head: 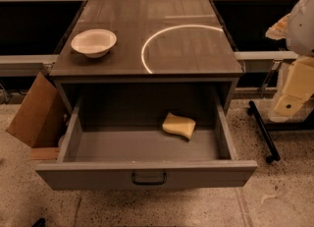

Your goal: Pick sponge from top drawer and place on counter

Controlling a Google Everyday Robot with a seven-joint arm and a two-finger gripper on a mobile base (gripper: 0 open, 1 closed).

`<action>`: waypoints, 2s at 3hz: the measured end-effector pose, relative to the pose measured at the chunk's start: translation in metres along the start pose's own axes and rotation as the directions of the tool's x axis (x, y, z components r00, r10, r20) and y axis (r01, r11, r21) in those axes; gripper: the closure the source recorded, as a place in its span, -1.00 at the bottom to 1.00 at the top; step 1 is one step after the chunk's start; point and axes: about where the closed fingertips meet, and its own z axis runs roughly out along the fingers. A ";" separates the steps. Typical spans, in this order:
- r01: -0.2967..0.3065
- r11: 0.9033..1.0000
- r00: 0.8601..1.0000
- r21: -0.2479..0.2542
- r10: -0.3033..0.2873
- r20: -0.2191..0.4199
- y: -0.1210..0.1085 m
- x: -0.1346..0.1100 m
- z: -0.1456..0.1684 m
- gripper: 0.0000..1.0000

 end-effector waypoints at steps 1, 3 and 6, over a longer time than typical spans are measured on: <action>-0.001 1.000 1.000 -0.003 0.001 0.006 0.000 -0.001 0.001 -1.00; -0.070 0.986 0.955 -0.154 0.111 0.274 0.031 -0.034 0.069 -1.00; -0.095 0.962 0.889 -0.257 0.198 0.413 0.056 -0.067 0.118 -1.00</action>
Offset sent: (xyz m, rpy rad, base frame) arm 0.0055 0.0290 -0.0348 0.2017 0.0764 0.0517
